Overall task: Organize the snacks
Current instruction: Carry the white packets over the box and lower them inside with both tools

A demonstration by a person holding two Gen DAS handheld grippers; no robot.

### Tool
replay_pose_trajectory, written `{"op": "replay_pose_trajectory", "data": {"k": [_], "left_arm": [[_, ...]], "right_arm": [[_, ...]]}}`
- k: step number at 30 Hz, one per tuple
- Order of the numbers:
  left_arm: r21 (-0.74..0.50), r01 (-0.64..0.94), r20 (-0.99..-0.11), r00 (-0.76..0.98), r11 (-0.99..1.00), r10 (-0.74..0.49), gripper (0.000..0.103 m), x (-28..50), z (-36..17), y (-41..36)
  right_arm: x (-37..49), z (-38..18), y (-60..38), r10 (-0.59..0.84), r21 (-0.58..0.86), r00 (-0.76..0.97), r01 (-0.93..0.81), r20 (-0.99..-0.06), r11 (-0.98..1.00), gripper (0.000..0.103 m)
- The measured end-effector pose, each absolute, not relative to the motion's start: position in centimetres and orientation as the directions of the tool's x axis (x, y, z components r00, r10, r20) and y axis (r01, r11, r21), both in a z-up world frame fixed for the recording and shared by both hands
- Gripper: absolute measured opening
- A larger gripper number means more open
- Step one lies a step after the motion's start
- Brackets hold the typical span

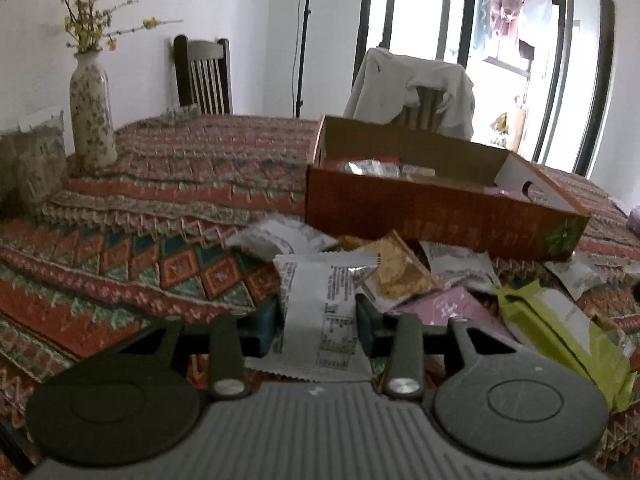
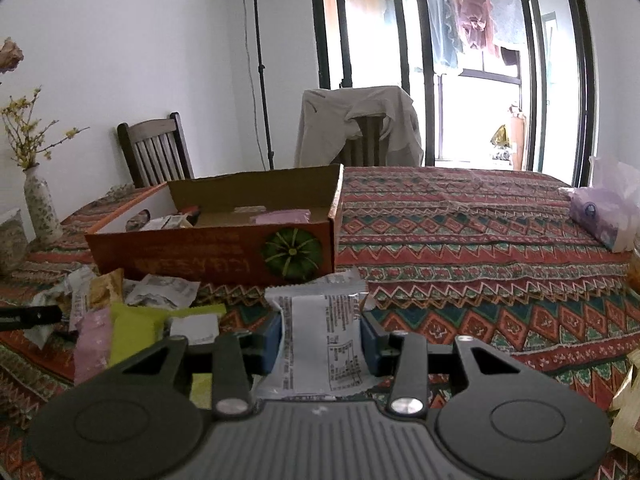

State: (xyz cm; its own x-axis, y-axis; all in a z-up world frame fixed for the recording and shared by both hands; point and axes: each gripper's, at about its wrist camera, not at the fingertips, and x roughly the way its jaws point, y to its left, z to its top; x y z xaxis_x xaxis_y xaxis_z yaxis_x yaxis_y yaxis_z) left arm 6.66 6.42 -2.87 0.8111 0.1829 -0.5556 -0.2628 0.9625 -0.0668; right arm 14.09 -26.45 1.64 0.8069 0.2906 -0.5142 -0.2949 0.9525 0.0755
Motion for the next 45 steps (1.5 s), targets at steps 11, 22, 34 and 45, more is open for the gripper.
{"op": "replay_pose_trajectory", "data": {"k": [11, 22, 34, 45], "left_arm": [[-0.046, -0.239, -0.435, 0.879, 0.97, 0.196, 0.041, 8.4, 1.4, 7.1], [-0.042, -0.193, -0.37, 0.914, 0.98, 0.164, 0.041, 13.4, 4.0, 6.1], [-0.021, -0.17, -0.358, 0.921, 0.985, 0.151, 0.041, 19.8, 4.0, 4.7], [-0.049, -0.227, -0.387, 0.902, 0.973, 0.191, 0.041, 23.9, -0.1, 6.2]], "right_arm": [[16.4, 3.6, -24.8, 0.308, 0.042, 0.835, -0.325, -0.457, 0.945, 0.041], [21.0, 6.0, -20.7, 0.359, 0.008, 0.844, -0.388, -0.398, 0.922, 0.041], [26.8, 6.7, -16.2, 0.394, 0.007, 0.833, -0.425, -0.388, 0.905, 0.041], [28.8, 3.0, -14.8, 0.406, 0.002, 0.822, -0.442, -0.4, 0.897, 0.041]]}}
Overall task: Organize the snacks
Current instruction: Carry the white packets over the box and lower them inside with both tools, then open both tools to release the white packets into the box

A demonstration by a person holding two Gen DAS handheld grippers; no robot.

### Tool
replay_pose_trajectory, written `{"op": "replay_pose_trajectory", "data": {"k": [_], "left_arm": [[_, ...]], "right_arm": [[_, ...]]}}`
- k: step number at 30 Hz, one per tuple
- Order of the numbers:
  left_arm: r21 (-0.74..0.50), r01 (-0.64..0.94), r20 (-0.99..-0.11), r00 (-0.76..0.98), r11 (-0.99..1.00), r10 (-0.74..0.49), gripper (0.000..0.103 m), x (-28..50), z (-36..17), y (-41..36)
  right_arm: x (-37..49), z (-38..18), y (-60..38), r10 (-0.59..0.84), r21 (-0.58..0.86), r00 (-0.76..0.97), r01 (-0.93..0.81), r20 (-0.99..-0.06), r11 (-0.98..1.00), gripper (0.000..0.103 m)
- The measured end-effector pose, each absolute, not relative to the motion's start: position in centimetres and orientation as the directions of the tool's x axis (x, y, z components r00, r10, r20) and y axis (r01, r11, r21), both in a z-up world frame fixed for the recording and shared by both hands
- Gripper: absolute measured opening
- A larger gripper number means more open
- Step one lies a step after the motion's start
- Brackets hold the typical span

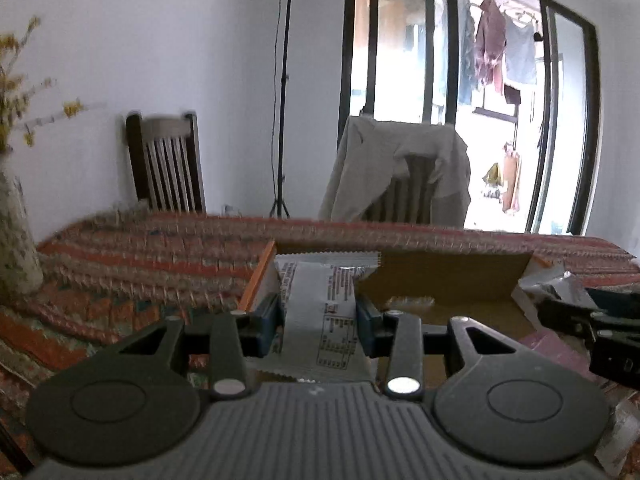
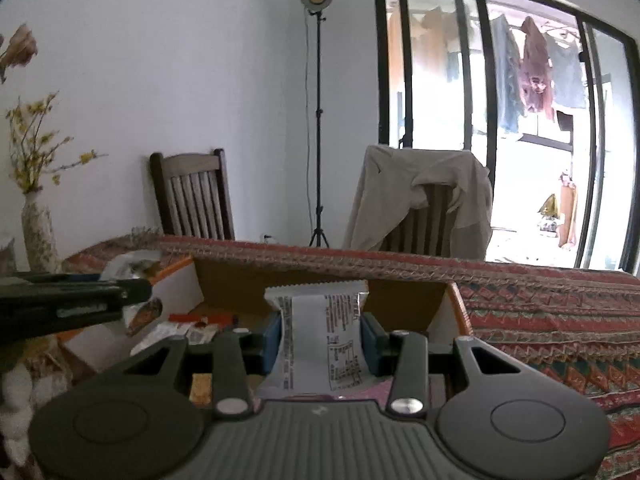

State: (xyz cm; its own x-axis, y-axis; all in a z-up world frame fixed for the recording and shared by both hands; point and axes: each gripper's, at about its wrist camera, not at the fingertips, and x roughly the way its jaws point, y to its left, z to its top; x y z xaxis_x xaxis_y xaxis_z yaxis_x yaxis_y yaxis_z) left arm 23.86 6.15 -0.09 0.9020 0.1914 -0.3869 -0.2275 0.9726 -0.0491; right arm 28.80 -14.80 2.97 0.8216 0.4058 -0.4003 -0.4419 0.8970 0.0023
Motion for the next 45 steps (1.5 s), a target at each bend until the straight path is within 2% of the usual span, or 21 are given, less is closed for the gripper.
{"op": "replay_pose_trajectory", "data": {"k": [5, 11, 12, 14, 15, 16, 18, 21, 38, 45], "left_arm": [[-0.051, -0.215, -0.413, 0.894, 0.975, 0.176, 0.041, 23.9, -0.9, 6.6], [-0.049, -0.18, -0.422, 0.895, 0.983, 0.142, 0.041, 23.4, -1.5, 6.2], [-0.052, -0.183, -0.42, 0.896, 0.982, 0.145, 0.045, 23.3, -1.5, 6.2], [-0.062, -0.192, -0.414, 0.898, 0.979, 0.149, 0.051, 23.2, -1.5, 6.3], [-0.067, -0.196, -0.41, 0.899, 0.978, 0.152, 0.061, 23.1, -1.4, 6.4], [-0.074, -0.203, -0.404, 0.901, 0.976, 0.157, 0.081, 23.0, -1.3, 6.5], [-0.093, -0.223, -0.379, 0.909, 0.97, 0.172, 0.103, 22.5, -1.0, 6.6], [-0.116, -0.231, -0.35, 0.92, 0.966, 0.178, 0.103, 22.0, -0.7, 6.7], [-0.134, -0.232, -0.372, 0.913, 0.964, 0.168, 0.103, 22.1, -0.6, 7.0], [-0.2, -0.231, -0.365, 0.919, 0.952, 0.146, 0.103, 21.2, 1.1, 7.4]], "right_arm": [[29.6, 1.4, -14.2, 0.4, 0.019, 0.785, -0.445, -0.472, 0.895, 0.041], [29.3, 1.3, -14.4, 0.405, 0.031, 0.776, -0.447, -0.484, 0.894, 0.047], [29.3, 1.3, -14.5, 0.403, 0.035, 0.776, -0.443, -0.484, 0.896, 0.05], [29.3, 1.5, -14.6, 0.413, 0.053, 0.776, -0.444, -0.476, 0.895, 0.068], [29.1, 1.6, -14.8, 0.416, 0.059, 0.781, -0.442, -0.466, 0.895, 0.085], [29.0, 1.8, -15.0, 0.415, 0.059, 0.787, -0.439, -0.456, 0.897, 0.096], [28.9, 2.0, -15.3, 0.417, 0.065, 0.795, -0.435, -0.441, 0.898, 0.103], [29.0, 2.0, -15.6, 0.414, 0.073, 0.796, -0.428, -0.442, 0.901, 0.103], [29.4, 2.0, -16.0, 0.387, 0.078, 0.808, -0.396, -0.445, 0.915, 0.103], [28.6, 3.4, -16.3, 0.358, 0.052, 0.835, -0.371, -0.417, 0.927, 0.103]]}}
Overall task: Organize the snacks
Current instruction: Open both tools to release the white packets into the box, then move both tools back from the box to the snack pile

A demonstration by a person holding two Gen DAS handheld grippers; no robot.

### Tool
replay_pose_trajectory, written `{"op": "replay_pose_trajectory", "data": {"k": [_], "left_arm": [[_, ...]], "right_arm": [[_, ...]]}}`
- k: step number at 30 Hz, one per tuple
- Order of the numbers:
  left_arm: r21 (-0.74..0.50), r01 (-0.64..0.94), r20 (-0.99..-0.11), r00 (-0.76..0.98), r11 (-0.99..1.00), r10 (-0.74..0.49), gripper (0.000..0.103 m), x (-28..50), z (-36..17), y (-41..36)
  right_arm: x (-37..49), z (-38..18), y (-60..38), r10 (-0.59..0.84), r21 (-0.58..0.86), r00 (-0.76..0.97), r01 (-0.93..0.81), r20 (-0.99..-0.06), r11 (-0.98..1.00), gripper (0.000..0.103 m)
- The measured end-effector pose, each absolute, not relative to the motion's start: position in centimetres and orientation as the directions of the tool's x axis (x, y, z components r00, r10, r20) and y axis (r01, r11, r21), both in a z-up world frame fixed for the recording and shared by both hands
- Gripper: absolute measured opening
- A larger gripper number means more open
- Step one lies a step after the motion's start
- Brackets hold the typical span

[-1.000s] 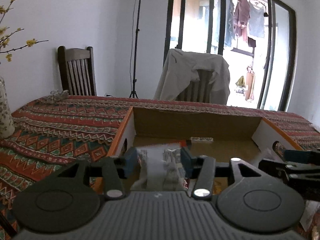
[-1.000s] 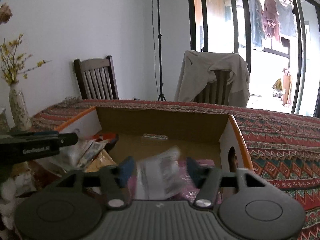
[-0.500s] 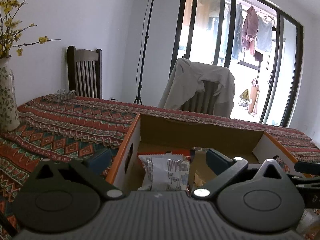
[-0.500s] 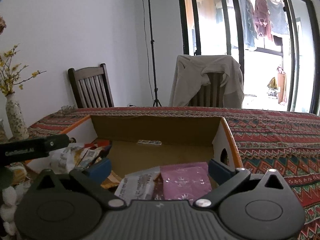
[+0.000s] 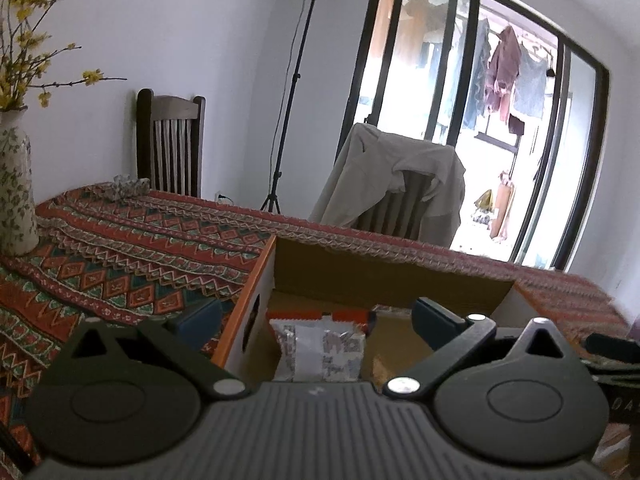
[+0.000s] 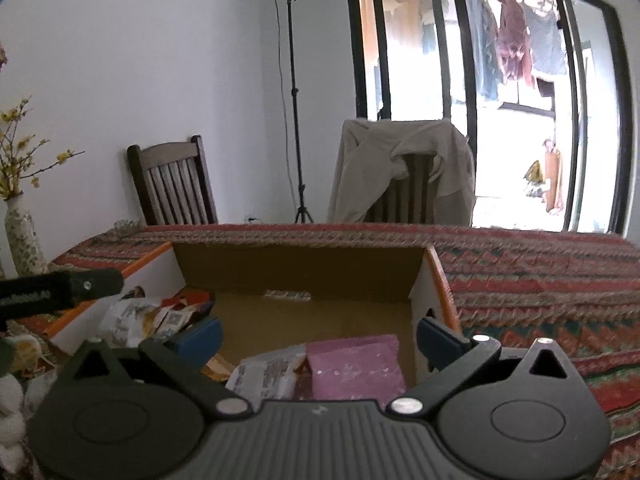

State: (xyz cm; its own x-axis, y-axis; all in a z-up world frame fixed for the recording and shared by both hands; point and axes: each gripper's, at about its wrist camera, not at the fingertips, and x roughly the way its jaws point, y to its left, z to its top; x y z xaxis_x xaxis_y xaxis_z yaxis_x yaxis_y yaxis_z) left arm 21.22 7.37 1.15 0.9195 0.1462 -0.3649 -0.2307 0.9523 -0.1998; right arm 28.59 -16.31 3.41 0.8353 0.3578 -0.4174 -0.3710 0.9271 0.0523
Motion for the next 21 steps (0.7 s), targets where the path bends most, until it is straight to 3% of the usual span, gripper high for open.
{"op": "replay_pose_trajectory", "data": {"k": [13, 21], "left_arm": [[-0.204, -0.253, -0.388, 0.908, 0.946, 0.159, 0.103, 17.8, 3.4, 7.5], [-0.169, -0.279, -0.451, 0.875, 0.945, 0.178, 0.103, 14.4, 1.8, 8.7]], "right_arm": [[24.8, 7.3, -17.3, 0.339, 0.001, 0.859, -0.367, -0.384, 0.93, 0.103], [21.4, 5.8, -19.2, 0.311, -0.039, 0.837, -0.367, -0.45, 0.929, 0.103]]}}
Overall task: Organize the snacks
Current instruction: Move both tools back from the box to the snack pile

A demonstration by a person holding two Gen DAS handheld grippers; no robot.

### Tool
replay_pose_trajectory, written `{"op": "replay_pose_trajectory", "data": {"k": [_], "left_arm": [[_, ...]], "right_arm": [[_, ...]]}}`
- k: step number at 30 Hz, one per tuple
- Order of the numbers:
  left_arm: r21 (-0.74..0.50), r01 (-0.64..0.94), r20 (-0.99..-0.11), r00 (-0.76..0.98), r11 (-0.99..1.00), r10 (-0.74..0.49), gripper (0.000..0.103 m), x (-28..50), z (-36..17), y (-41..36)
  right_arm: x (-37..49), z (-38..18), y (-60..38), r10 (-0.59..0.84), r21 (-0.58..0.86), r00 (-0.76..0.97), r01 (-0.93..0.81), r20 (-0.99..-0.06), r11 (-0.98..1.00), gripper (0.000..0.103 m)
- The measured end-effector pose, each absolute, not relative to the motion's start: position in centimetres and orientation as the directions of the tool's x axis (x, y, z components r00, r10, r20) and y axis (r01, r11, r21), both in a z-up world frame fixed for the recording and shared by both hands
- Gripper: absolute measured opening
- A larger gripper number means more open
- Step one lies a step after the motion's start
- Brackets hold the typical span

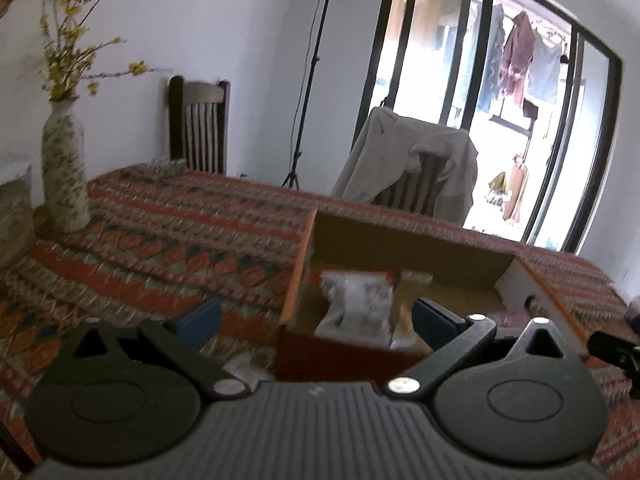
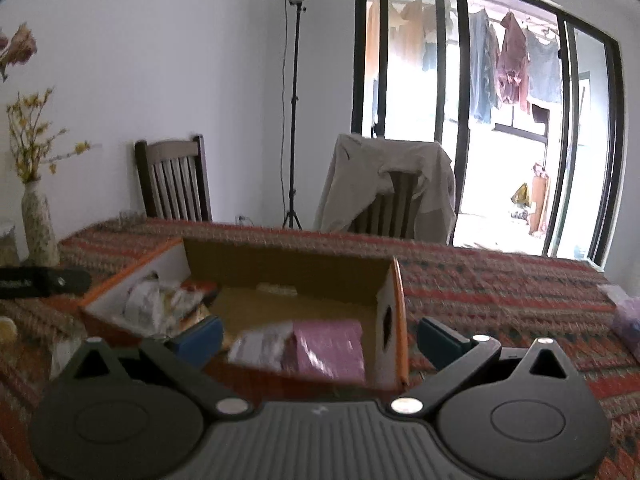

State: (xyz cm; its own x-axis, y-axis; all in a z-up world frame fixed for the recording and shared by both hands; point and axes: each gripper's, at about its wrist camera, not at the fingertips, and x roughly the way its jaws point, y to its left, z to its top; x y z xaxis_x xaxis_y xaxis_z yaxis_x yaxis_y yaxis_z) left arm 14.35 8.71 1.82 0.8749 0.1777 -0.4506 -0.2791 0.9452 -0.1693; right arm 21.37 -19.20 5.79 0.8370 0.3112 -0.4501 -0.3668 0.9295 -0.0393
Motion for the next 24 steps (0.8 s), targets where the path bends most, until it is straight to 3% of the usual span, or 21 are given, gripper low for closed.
{"op": "replay_pose_trajectory", "data": {"k": [12, 24], "left_arm": [[-0.152, -0.27, -0.552, 0.821, 0.951, 0.145, 0.103, 8.0, -1.9, 8.6], [-0.168, -0.238, -0.517, 0.847, 0.957, 0.12, 0.103, 4.3, -0.8, 7.3]], "right_arm": [[16.7, 1.9, -22.1, 0.278, 0.001, 0.769, -0.34, -0.575, 0.941, 0.103], [14.0, 1.3, -24.4, 0.222, 0.019, 0.759, -0.266, -0.612, 0.964, 0.103]]}}
